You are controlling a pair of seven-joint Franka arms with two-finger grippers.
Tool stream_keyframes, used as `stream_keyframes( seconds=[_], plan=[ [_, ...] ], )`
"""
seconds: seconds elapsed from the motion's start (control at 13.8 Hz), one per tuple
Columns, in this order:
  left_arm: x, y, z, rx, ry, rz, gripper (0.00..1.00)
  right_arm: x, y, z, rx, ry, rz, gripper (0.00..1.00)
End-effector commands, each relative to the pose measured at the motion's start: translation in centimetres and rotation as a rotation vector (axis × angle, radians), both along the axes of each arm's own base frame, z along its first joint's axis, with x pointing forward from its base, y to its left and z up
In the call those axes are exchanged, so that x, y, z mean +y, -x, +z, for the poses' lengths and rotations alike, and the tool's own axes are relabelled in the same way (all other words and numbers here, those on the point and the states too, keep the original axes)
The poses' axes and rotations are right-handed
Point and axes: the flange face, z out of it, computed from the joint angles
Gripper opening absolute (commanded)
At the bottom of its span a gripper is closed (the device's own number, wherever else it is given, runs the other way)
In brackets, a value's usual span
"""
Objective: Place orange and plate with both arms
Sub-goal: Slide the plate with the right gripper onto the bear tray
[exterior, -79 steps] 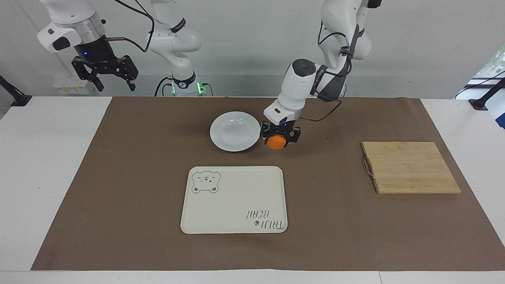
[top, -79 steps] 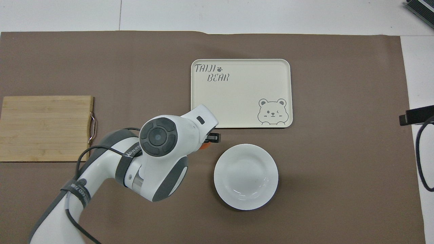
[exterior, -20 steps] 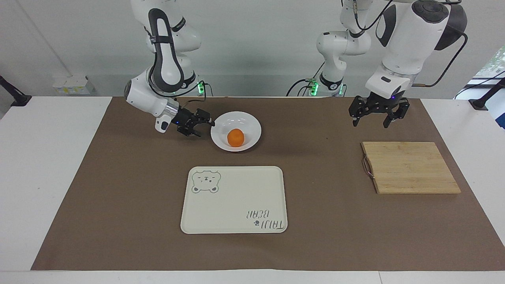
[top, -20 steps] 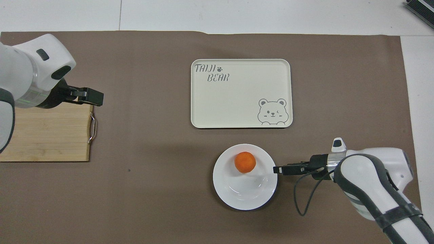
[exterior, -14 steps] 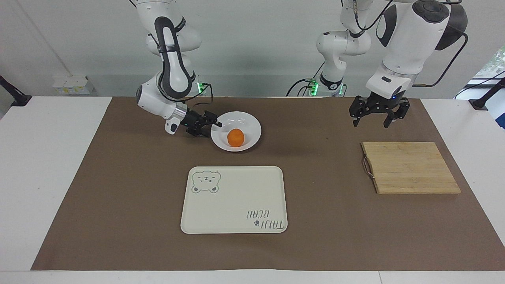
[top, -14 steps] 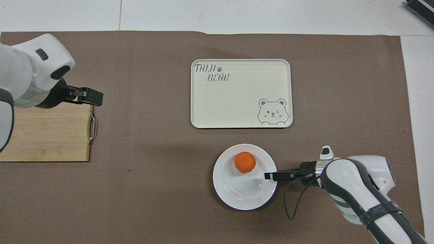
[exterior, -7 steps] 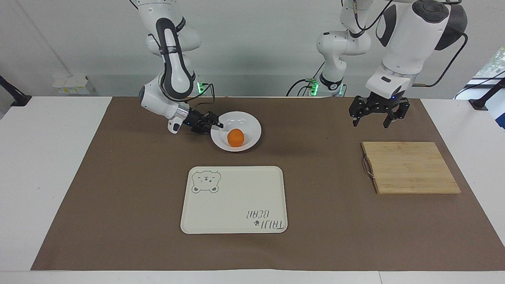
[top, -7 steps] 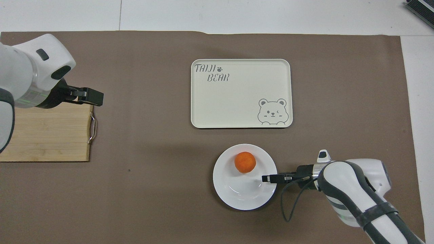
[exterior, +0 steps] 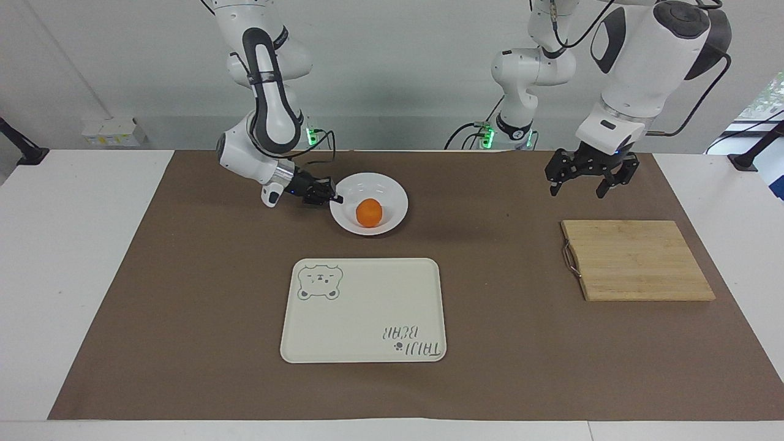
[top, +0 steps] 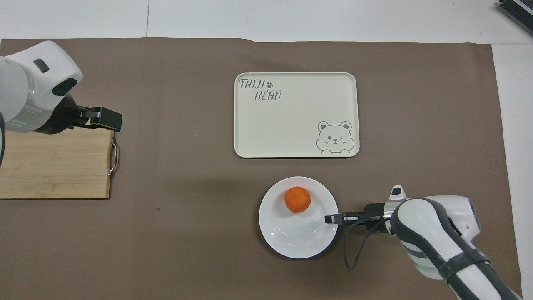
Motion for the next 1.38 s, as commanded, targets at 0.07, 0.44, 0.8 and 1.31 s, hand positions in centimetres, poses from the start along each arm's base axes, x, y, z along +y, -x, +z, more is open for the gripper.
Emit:
stream_keyframes(
  seconds=[0.07, 0.44, 0.8, 1.31],
  plan=[
    [-0.2, 1.5, 0.4, 0.018, 0.009, -0.002, 1.0, 0.5, -0.3, 0.5, 0.016, -0.054, -0.036, 0.0],
    [0.5, 1.2, 0.5, 0.012, 0.011, 0.008, 1.0, 1.4, -2.7, 2.0, 0.004, -0.171, -0.072, 0.0],
    [1.8, 0.9, 0.5, 0.012, 0.01, 0.027, 1.0, 1.6, -6.5, 3.4, -0.034, -0.221, -0.115, 0.0],
    [2.3, 0.8, 0.5, 0.013, 0.01, 0.037, 1.0, 0.5, -16.4, 6.3, -0.022, -0.203, -0.162, 0.0]
  ],
)
